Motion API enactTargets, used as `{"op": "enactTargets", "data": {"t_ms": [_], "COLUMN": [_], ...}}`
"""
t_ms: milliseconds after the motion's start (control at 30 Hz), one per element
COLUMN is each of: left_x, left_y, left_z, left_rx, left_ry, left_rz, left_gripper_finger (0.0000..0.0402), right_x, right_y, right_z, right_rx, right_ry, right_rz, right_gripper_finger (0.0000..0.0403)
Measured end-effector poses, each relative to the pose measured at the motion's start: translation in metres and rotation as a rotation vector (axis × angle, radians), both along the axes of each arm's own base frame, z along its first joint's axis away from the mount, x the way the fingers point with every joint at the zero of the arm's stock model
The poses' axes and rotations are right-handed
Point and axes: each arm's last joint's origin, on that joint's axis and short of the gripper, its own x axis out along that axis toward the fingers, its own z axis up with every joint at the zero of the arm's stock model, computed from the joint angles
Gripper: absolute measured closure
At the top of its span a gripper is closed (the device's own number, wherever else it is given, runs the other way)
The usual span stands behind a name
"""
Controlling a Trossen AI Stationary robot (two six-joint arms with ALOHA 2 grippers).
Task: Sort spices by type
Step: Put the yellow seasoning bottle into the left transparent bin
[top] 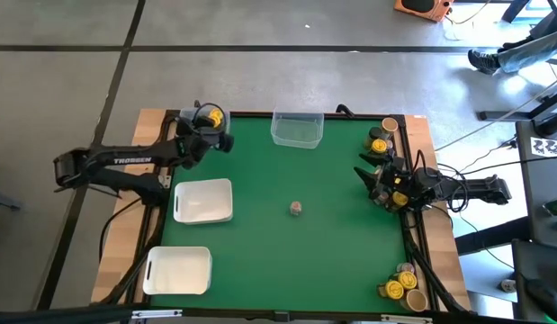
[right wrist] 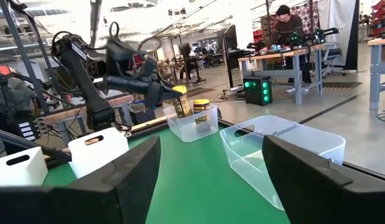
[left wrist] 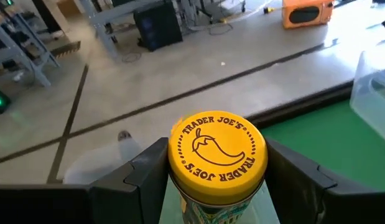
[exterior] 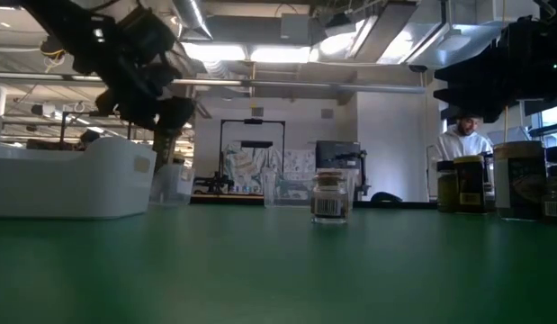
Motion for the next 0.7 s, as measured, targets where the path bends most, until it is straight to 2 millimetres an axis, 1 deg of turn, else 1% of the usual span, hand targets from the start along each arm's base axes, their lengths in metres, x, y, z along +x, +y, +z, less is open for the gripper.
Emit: {"op": "enactTargets", "data": {"t_ms": [167, 267, 467, 633, 700], "left_x": [-0.002, -0.005, 0.0, 0.0, 0.0], "left_y": [0.003, 0.004, 0.007, 0.008, 0.007], "left_z": [-0.018, -0.028, -0.036, -0.037, -0.035], "left_rx": [-0.04, -0.066, -0.085, -0.102, -0.105], "left_ry": [-0.051, -0.034, -0.042, -0.05, -0.048], "left_rz": [-0.021, -0.014, -0.019, -0.034, -0.051], "left_gripper_finger": [0.0186, 0.0186, 0.0185, 0.0129, 0.0115], "right_x": [0.0, 0.0, 0.0, 0.0, 0.0], "right_y": [0.0, 0.0, 0.0, 0.0, 0.0], "right_z": [0.0, 0.0, -0.001, -0.003, -0.003], "right_rx": [0.0, 0.0, -0.001, 0.004, 0.004], "right_ry": [0.001, 0.001, 0.007, 0.032, 0.032], "right_rz": [0.0, 0.0, 0.0, -0.009, -0.009], "right_gripper_finger": [0.0123, 0.0123, 0.0123, 0.0123, 0.0123]}}
